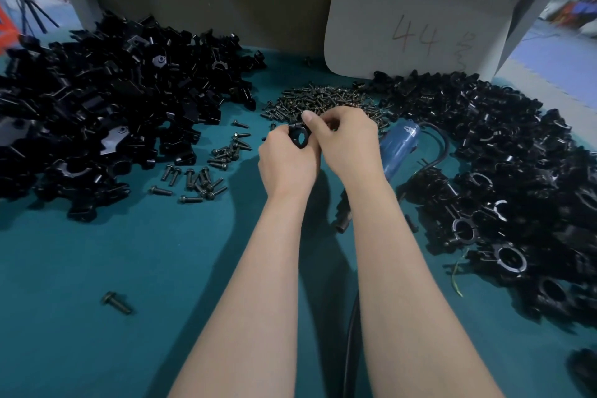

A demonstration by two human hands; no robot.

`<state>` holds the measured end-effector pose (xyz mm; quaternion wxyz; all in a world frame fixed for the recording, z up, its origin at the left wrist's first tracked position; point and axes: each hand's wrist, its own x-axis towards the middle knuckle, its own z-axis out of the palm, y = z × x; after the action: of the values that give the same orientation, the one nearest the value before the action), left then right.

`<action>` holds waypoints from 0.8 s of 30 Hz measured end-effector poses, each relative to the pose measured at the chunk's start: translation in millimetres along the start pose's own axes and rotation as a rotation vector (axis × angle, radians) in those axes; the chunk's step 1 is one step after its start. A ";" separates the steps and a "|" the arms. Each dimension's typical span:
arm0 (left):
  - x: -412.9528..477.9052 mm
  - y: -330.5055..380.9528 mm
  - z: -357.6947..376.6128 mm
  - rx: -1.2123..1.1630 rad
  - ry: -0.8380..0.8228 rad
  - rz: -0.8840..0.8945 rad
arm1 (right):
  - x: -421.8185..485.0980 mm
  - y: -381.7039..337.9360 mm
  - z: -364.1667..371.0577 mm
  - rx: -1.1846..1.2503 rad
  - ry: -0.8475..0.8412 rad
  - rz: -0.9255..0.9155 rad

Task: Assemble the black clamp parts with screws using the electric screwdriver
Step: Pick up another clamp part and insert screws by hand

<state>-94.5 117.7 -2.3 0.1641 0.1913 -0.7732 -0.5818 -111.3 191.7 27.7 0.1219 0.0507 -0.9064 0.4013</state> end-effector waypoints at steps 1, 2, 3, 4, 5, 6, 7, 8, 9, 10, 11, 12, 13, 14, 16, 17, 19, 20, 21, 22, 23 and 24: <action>0.4 -0.3 -0.6 0.011 0.006 0.004 | 0.4 0.0 -2.1 0.014 -0.037 0.000; 0.5 -1.0 -0.9 0.023 0.012 0.010 | 0.8 -0.2 -3.9 0.008 -0.066 -0.008; 0.3 -1.4 -1.0 0.038 0.015 0.019 | 1.3 0.1 -5.1 -0.004 -0.080 -0.020; -0.1 -1.7 -0.9 0.057 0.017 0.032 | 1.5 0.3 -5.7 -0.011 -0.081 -0.031; -0.5 -1.9 -0.8 0.080 0.019 0.047 | 1.5 0.6 -6.0 -0.012 -0.075 -0.037; -0.9 -1.7 -0.5 0.105 0.018 0.063 | 1.5 0.9 -6.1 -0.017 -0.069 -0.040; -1.0 -1.1 -0.4 0.133 0.016 0.076 | 1.6 1.0 -6.0 -0.034 -0.065 -0.045; -1.0 -0.4 -0.6 0.161 0.013 0.088 | 1.5 1.4 -5.7 -0.062 -0.066 -0.053; -0.8 0.5 -0.6 0.186 0.011 0.103 | 1.6 2.3 -5.3 -0.085 -0.070 -0.058; -0.8 1.2 -0.5 0.209 0.009 0.118 | 1.6 3.2 -4.9 -0.095 -0.072 -0.060; -1.1 1.9 -0.3 0.230 0.009 0.129 | 1.7 4.2 -4.6 -0.100 -0.069 -0.062; -1.3 2.2 0.1 0.248 0.008 0.135 | 1.7 5.1 -4.5 -0.108 -0.063 -0.065; -1.6 2.3 0.5 0.259 0.007 0.136 | 1.8 5.9 -4.3 -0.117 -0.057 -0.066; -2.0 2.2 0.5 0.263 0.006 0.132 | 1.8 6.5 -4.7 -0.113 -0.054 -0.060; -3.0 1.9 -0.4 0.242 0.006 0.111 | 2.4 7.8 -6.6 -0.044 -0.067 -0.028; -3.6 2.1 -0.8 0.225 0.009 0.098 | 3.1 8.2 -7.9 -0.007 -0.082 -0.016; -4.1 2.8 -1.2 0.208 0.010 0.091 | 4.0 8.0 -10.1 -0.003 -0.111 -0.014; -4.0 2.6 -0.6 0.203 0.001 0.099 | 4.1 7.9 -10.9 -0.023 -0.111 -0.022; -4.2 2.9 -0.3 0.200 -0.012 0.106 | 4.2 7.7 -11.4 -0.050 -0.101 -0.040; -4.1 3.5 -0.1 0.197 -0.022 0.111 | 4.0 7.2 -11.6 -0.076 -0.086 -0.063; -3.7 4.0 0.0 0.198 -0.027 0.120 | 3.9 7.0 -11.5 -0.097 -0.072 -0.084; -2.9 4.1 0.1 0.201 -0.026 0.130 | 3.4 7.0 -11.2 -0.110 -0.064 -0.097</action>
<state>-92.5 120.2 1.5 0.1713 0.1488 -0.8406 -0.4919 -113.9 204.7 30.9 0.1150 0.1007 -0.9270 0.3424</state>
